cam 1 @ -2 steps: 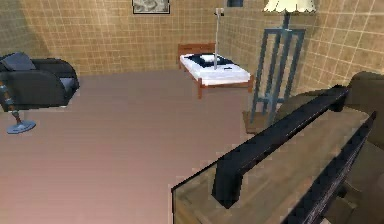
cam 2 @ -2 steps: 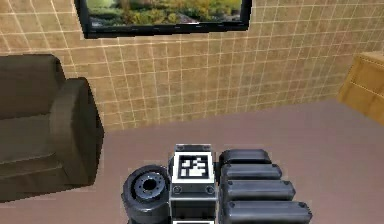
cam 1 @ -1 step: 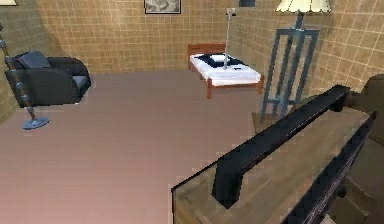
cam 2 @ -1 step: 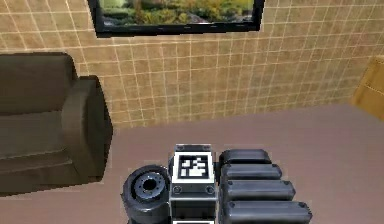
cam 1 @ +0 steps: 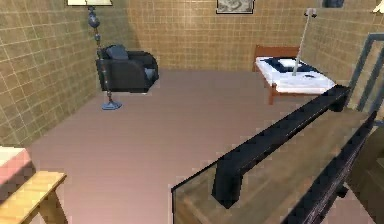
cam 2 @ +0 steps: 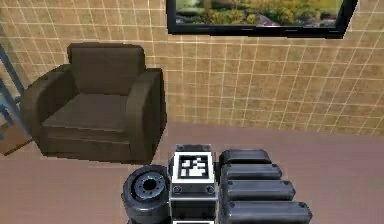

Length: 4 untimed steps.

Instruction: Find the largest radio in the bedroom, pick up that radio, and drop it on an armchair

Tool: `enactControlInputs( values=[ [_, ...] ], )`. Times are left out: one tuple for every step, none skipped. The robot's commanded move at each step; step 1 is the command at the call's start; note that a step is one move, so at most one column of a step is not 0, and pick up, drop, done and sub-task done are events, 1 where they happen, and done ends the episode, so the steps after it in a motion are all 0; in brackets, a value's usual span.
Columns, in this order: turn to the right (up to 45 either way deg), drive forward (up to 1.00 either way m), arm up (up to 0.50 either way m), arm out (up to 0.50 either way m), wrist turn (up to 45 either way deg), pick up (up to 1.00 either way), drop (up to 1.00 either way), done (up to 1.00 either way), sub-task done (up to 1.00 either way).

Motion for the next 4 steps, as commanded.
enactControlInputs(
  values=[
    [0.0, 1.00, 0.00, 0.00, 0.0, 0.00, 0.00, 0.00, 0.00],
    [-24.0, 0.00, 0.00, 0.00, 0.0, 0.00, 0.00, 0.00, 0.00],
    [0.0, 0.05, 0.00, 0.00, 0.0, 0.00, 0.00, 0.00, 0.00],
    [45.0, 0.00, 0.00, 0.00, 0.0, 0.00, 0.00, 0.00, 0.00]
  ],
)
